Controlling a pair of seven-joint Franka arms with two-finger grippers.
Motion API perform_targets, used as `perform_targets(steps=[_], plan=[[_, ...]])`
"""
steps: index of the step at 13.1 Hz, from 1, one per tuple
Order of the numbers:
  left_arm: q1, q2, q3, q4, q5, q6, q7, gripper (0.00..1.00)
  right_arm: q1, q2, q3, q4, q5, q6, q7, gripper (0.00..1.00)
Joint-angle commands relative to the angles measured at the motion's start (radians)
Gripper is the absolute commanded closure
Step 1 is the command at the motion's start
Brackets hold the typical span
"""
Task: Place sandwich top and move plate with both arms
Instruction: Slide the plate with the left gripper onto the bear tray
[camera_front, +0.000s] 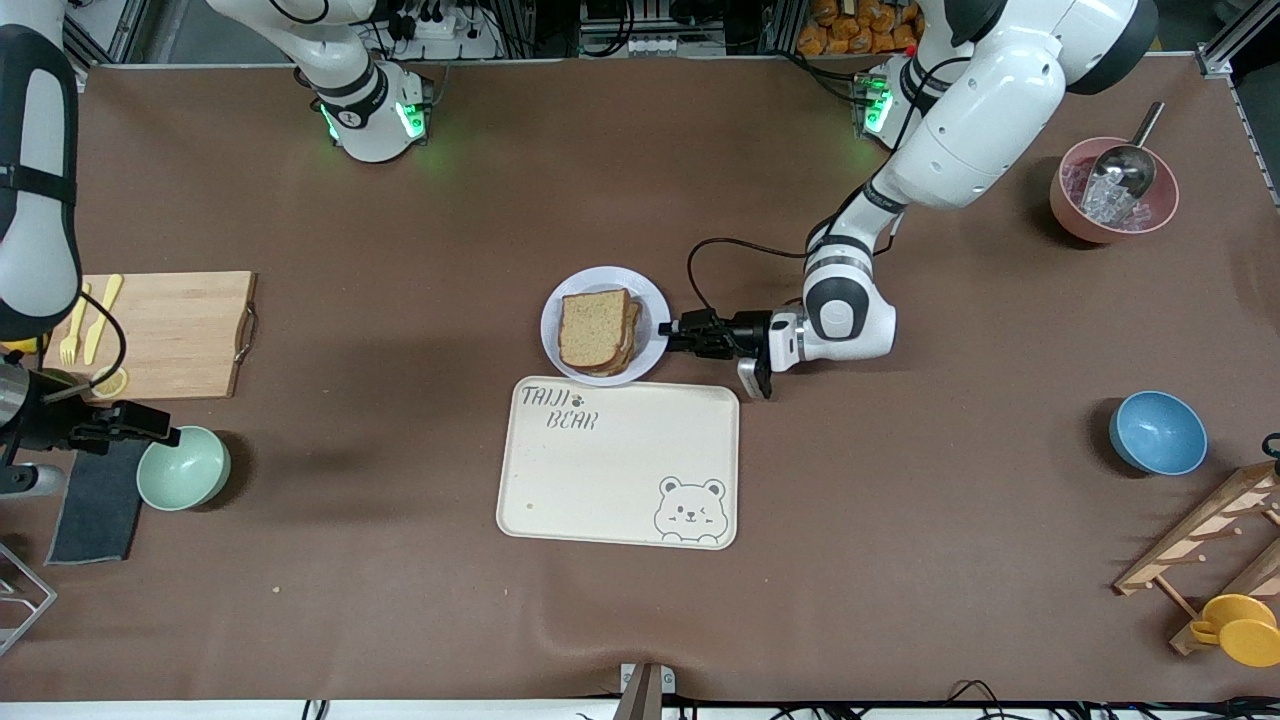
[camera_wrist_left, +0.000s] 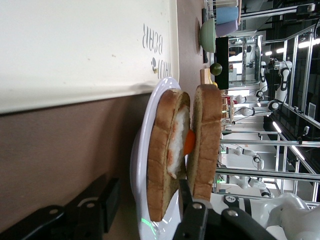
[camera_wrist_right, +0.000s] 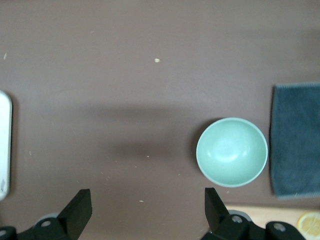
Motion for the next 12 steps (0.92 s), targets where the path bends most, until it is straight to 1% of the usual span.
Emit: perform_targets(steps=[1,2,3,4,5,6,8,9,11,12], plan=[[-0.036,0.021,0.002,0.018,-0.058,0.001,0.030,0.64,0.015,-0.099,0.006,-0.109,-0.051,0.011,0.183,0.00],[-0.037,0.026,0.002,0.018,-0.058,0.001,0.035,0.67,0.009,-0.139,0.006,-0.161,-0.051,0.026,0.184,0.00],[-0.036,0.032,0.002,0.021,-0.060,0.001,0.053,0.74,0.009,-0.197,0.006,-0.224,-0.051,0.040,0.193,0.00],[-0.036,0.039,0.002,0.021,-0.060,0.001,0.067,0.78,0.009,-0.255,0.004,-0.278,-0.051,0.040,0.210,0.00],[-0.036,0.041,0.002,0.021,-0.060,0.001,0.070,0.80,0.009,-0.291,0.006,-0.284,-0.053,0.025,0.248,0.00],[-0.036,0.046,0.002,0.022,-0.060,0.001,0.070,0.84,0.015,-0.309,0.006,-0.274,-0.056,-0.022,0.270,0.00],[-0.036,0.046,0.004,0.024,-0.060,0.001,0.087,0.96,0.018,-0.323,0.015,-0.225,-0.066,-0.108,0.310,0.00],[-0.033,0.046,0.002,0.024,-0.060,0.001,0.097,1.00,0.024,-0.325,0.017,-0.220,-0.068,-0.116,0.310,0.00],[-0.030,0.036,0.001,0.028,-0.084,0.001,0.099,1.00,0.036,-0.332,0.015,-0.214,-0.082,-0.141,0.296,0.00],[-0.031,0.035,0.001,0.030,-0.098,0.000,0.099,1.00,0.047,-0.342,0.017,-0.183,-0.105,-0.179,0.296,0.00]])
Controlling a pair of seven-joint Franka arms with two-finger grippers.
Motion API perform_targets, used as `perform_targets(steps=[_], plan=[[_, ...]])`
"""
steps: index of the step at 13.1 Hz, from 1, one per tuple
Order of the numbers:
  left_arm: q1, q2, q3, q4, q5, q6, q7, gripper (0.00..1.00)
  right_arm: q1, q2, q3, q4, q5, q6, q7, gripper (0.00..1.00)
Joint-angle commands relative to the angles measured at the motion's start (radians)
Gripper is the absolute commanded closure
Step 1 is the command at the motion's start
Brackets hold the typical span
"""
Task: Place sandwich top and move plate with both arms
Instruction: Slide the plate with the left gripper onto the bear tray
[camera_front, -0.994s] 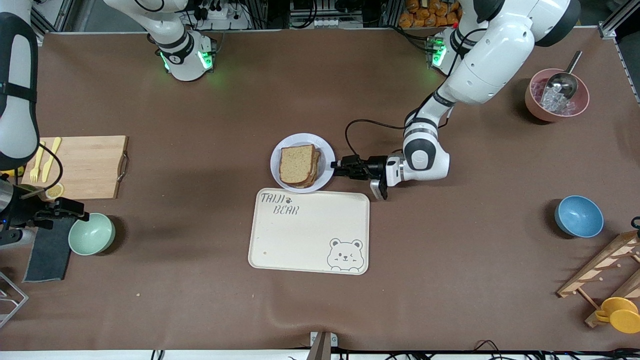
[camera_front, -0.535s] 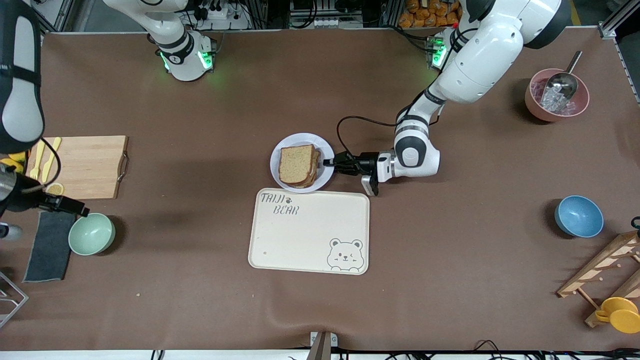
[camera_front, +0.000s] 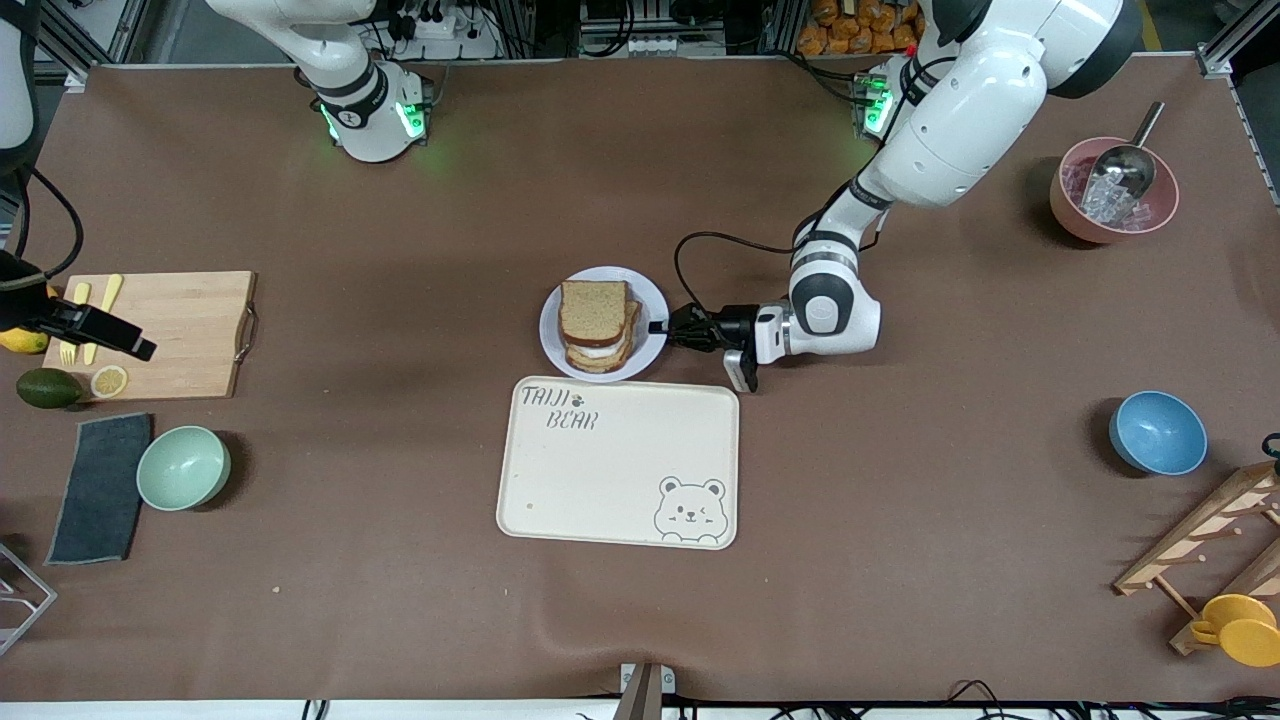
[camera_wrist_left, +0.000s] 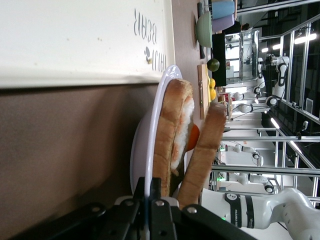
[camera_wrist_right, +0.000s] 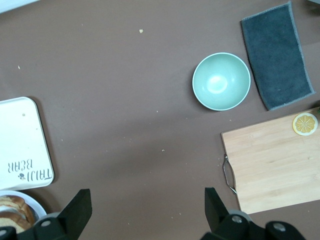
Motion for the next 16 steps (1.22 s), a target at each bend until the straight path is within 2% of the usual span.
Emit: perform_targets(steps=[1,3,4,6,10,13,16], plan=[[0.000,0.019,-0.004,0.023,-0.056,-0.001,0.044,1.00,0.032,-0.024,0.003,0.059,-0.057,-0.091,0.022,0.00],[0.017,0.019,-0.038,0.022,-0.082,-0.002,0.044,1.00,0.039,-0.030,0.003,0.123,-0.059,-0.181,0.030,0.00],[0.017,0.011,-0.041,0.014,-0.093,-0.002,0.044,1.00,0.039,-0.065,0.004,0.133,-0.059,-0.207,0.030,0.00],[0.036,-0.020,-0.061,-0.015,-0.104,-0.005,0.043,1.00,0.028,-0.136,-0.004,0.104,-0.059,-0.226,0.021,0.00],[0.243,-0.036,-0.254,-0.046,-0.099,-0.007,0.032,1.00,-0.003,-0.181,-0.007,0.107,-0.059,-0.247,0.014,0.00],[0.264,-0.043,-0.251,0.002,-0.078,-0.004,-0.020,1.00,0.002,-0.181,-0.001,0.108,-0.060,-0.255,-0.018,0.00],[0.264,-0.041,-0.193,0.095,0.037,0.001,-0.190,1.00,0.009,-0.179,0.013,0.107,-0.063,-0.263,-0.038,0.00]])
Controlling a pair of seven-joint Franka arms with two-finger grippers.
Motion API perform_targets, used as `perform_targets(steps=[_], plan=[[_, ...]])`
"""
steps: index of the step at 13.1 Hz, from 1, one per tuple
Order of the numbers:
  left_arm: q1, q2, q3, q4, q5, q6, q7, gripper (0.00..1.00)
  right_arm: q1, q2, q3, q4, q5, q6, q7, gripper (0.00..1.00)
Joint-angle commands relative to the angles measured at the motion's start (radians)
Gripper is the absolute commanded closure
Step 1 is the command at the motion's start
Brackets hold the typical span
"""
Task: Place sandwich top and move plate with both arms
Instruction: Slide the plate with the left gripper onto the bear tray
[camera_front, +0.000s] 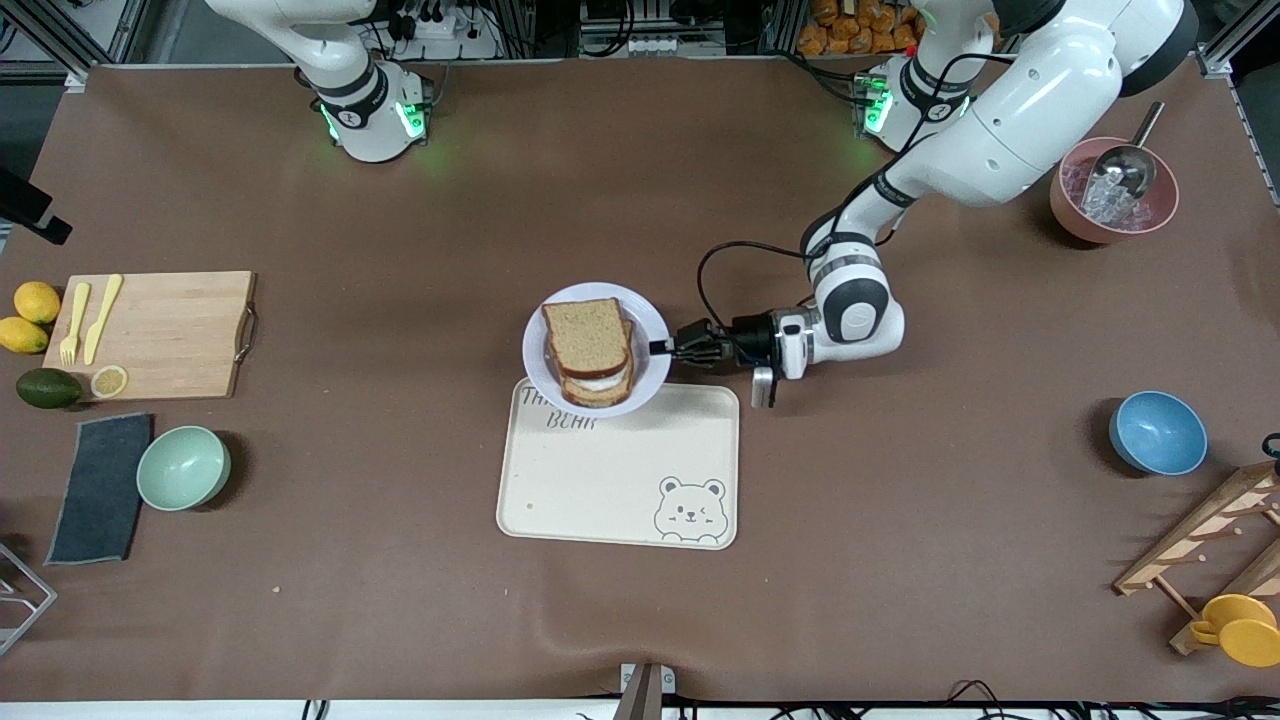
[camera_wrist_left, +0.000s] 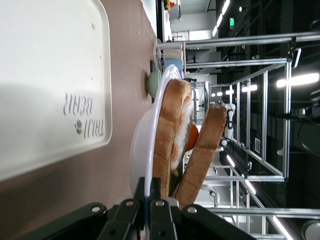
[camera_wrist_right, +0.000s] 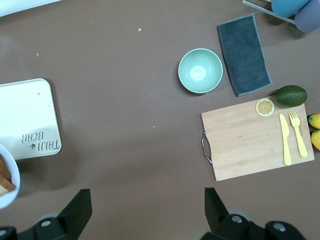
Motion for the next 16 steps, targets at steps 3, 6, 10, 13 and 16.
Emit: perform_targets(steps=[3,6,10,13,16], plan=[[-0.005,-0.004,0.078,0.165,0.247,-0.003,-0.309,1.00,0.006,-0.015,0.015,-0.017,-0.021,-0.042,-0.071,0.00],[-0.039,0.053,0.148,0.262,0.252,-0.003,-0.366,1.00,0.015,-0.006,0.015,-0.024,-0.018,-0.045,-0.075,0.00],[-0.039,0.162,0.162,0.354,0.252,-0.003,-0.366,1.00,-0.053,-0.009,0.115,-0.027,-0.021,-0.050,-0.073,0.00],[-0.043,0.181,0.199,0.368,0.255,-0.003,-0.365,1.00,-0.057,-0.010,0.118,-0.027,-0.030,-0.051,-0.076,0.00],[-0.085,0.199,0.259,0.371,0.251,-0.003,-0.349,1.00,-0.058,-0.007,0.118,-0.028,-0.041,-0.051,-0.075,0.00]])
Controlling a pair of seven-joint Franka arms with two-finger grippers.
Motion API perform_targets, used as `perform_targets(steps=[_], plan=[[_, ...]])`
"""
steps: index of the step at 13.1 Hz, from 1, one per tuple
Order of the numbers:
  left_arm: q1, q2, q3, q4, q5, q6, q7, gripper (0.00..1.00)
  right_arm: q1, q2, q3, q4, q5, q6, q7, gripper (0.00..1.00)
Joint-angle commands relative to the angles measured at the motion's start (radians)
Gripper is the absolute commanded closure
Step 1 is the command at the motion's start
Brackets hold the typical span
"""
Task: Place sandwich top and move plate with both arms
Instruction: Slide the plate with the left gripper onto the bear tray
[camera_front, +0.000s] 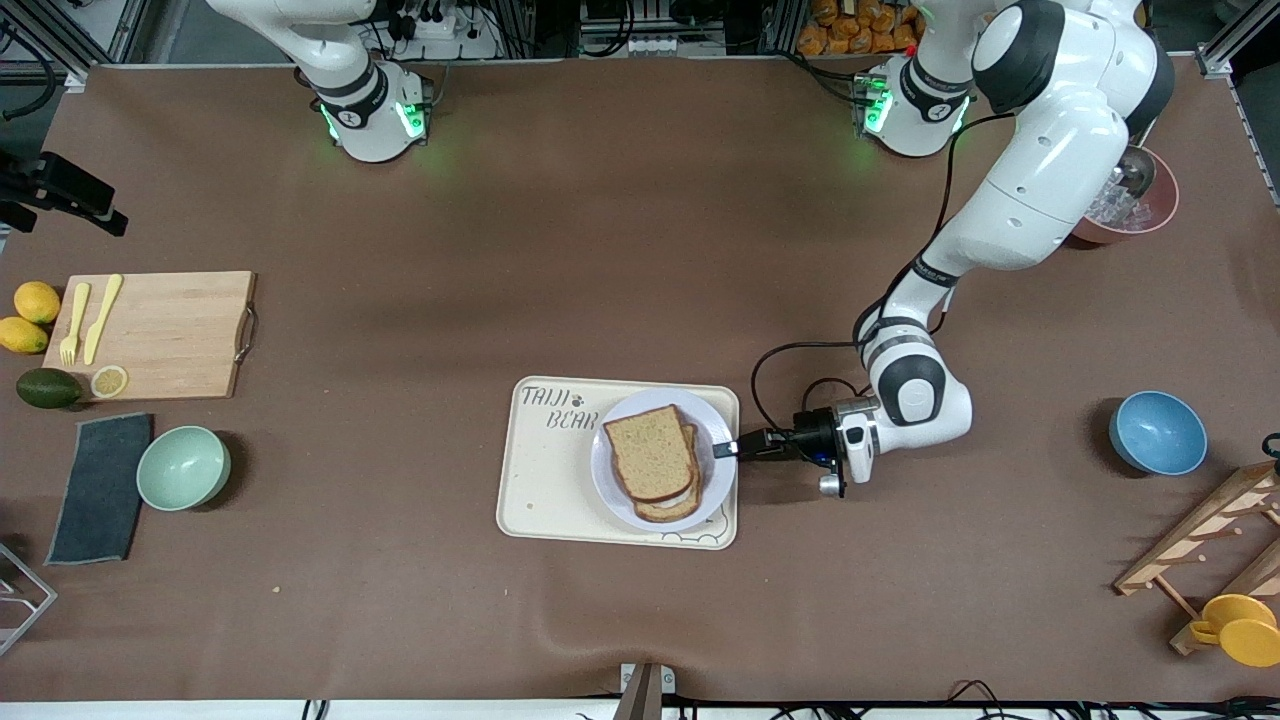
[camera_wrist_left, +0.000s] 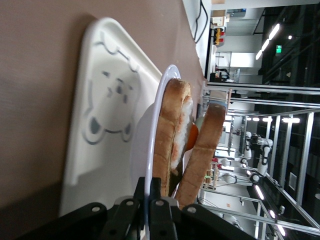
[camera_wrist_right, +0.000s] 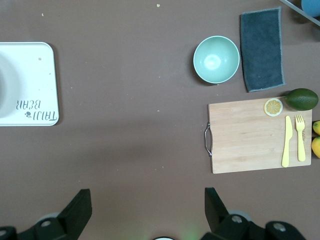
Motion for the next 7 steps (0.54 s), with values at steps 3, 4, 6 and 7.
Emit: perform_targets(steps=[3,4,6,7], plan=[[-0.048,0.030,0.023,0.032,0.009,-0.009,-0.002,1.00,-0.025,-0.013,0.024,-0.009,-0.018,-0.004,0.001,0.00],[-0.048,0.030,0.023,0.030,0.006,-0.009,-0.002,1.00,-0.025,-0.013,0.024,-0.015,-0.017,0.000,0.005,0.00],[-0.046,0.027,0.023,0.030,0.009,-0.009,0.001,1.00,-0.017,-0.016,0.028,-0.018,-0.015,-0.018,0.007,0.00],[-0.045,0.026,0.023,0.025,0.012,-0.009,0.019,1.00,-0.017,-0.010,0.030,-0.014,-0.015,-0.020,0.007,0.00]])
